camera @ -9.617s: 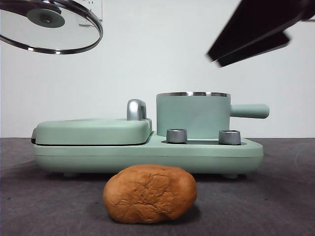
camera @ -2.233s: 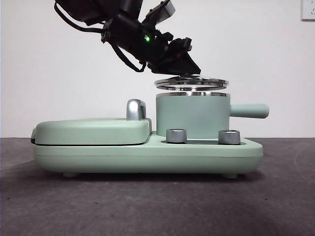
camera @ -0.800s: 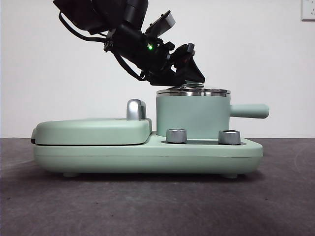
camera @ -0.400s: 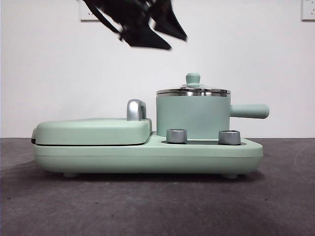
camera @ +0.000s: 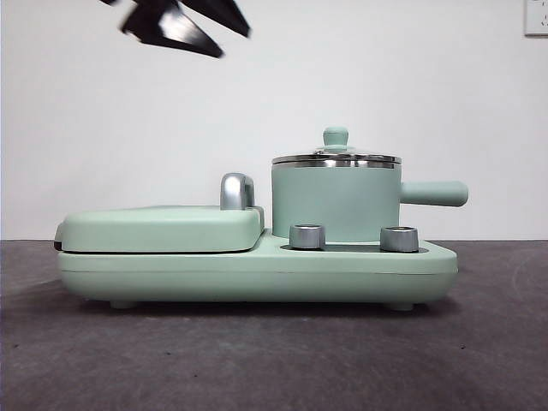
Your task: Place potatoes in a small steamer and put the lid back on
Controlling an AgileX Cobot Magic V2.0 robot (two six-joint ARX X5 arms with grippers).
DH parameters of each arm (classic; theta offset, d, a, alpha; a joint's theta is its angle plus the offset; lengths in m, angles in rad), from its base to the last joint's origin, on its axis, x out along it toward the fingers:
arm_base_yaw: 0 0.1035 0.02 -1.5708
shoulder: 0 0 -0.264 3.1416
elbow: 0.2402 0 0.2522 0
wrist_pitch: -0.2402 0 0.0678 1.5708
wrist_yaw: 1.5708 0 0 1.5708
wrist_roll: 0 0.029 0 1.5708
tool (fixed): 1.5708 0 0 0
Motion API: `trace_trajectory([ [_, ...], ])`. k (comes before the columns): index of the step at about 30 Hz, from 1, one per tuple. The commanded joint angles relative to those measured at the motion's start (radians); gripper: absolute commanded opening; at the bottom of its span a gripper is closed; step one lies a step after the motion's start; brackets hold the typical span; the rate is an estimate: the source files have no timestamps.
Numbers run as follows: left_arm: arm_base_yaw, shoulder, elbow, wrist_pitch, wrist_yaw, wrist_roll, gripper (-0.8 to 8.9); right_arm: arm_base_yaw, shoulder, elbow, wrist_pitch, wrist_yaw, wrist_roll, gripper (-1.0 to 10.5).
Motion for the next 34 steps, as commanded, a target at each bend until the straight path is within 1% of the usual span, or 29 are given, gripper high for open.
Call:
trace_trajectory([
  [1, 0.014, -0.094, -0.085, 0.008, 0.005, -0.047, 2.76, 0.007, 0.002, 0.005, 0.009, 0.001, 0.004, 2.3],
  [4, 0.029, -0.198, -0.196, 0.009, 0.002, -0.08, 2.76, 0.007, 0.002, 0.005, 0.009, 0.001, 0.004, 2.3],
  [6, 0.032, -0.271, -0.27, 0.007, -0.016, -0.119, 2.76, 0.007, 0.002, 0.005, 0.009, 0.001, 0.004, 2.3],
  [13, 0.032, -0.521, -0.489, -0.009, -0.115, -0.292, 2.76, 0.007, 0.002, 0.005, 0.009, 0.0, 0.004, 2.3],
  [14, 0.032, -0.563, -0.517, -0.023, -0.133, -0.319, 2.76, 0.007, 0.002, 0.005, 0.009, 0.0, 0.004, 2.3],
  [17, 0.032, -0.655, -0.562, -0.086, -0.166, -0.367, 2.77, 0.007, 0.002, 0.005, 0.009, -0.003, 0.004, 2.3],
  [19, 0.032, -0.698, -0.57, -0.145, -0.177, -0.385, 2.77, 0.007, 0.002, 0.005, 0.01, -0.002, 0.004, 2.3],
  [23, 0.032, -0.764, -0.57, -0.275, -0.18, -0.385, 2.77, 0.007, 0.002, 0.005, 0.01, -0.002, 0.005, 2.3],
  [25, 0.032, -0.786, -0.57, -0.314, -0.179, -0.396, 2.79, 0.007, 0.002, 0.005, 0.01, -0.004, 0.005, 2.3],
  [32, 0.032, -0.837, -0.57, -0.335, -0.179, -0.399, 2.75, 0.007, 0.002, 0.005, 0.01, -0.002, 0.005, 2.3],
  [33, 0.032, -0.84, -0.57, -0.335, -0.179, -0.399, 2.58, 0.007, 0.002, 0.005, 0.01, -0.003, 0.005, 2.2],
  [34, 0.032, -0.841, -0.57, -0.337, -0.179, -0.399, 1.67, 0.007, 0.002, 0.005, 0.01, -0.006, 0.005, 1.4],
])
